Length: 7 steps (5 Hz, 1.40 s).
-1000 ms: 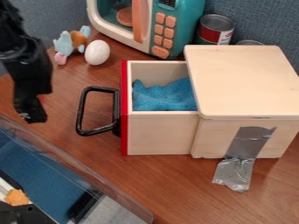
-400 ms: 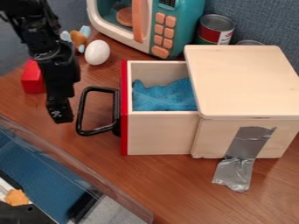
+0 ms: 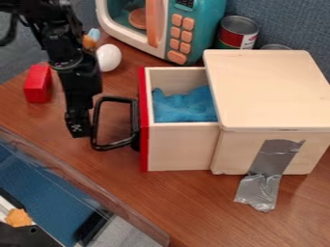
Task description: Close the drawer
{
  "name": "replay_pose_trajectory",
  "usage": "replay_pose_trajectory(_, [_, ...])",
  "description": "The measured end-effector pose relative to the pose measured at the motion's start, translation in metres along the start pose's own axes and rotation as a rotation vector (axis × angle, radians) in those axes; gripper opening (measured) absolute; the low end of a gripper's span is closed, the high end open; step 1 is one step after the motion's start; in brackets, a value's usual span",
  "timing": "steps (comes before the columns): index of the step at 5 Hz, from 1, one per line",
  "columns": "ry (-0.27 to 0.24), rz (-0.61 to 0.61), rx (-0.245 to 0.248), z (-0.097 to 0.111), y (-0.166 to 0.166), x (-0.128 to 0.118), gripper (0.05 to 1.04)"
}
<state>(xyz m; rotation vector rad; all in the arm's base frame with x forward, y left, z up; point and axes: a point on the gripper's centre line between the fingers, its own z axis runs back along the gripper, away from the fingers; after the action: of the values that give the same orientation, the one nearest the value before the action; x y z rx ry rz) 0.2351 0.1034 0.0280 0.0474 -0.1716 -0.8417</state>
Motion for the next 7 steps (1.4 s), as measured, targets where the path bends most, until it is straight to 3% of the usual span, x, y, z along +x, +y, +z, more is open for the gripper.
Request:
replay_pose_trajectory(2, [0.036,-0.041,0.010,-0.026,-0.003,0.027,1.000])
replay_pose_trajectory(5, [0.003,-0.048,0.013,-0.033,0.009,0.086,1.000])
replay_pose_trajectory(7, [-0.006,-0.039,0.008,-0.035,0.009,0.098,1.000])
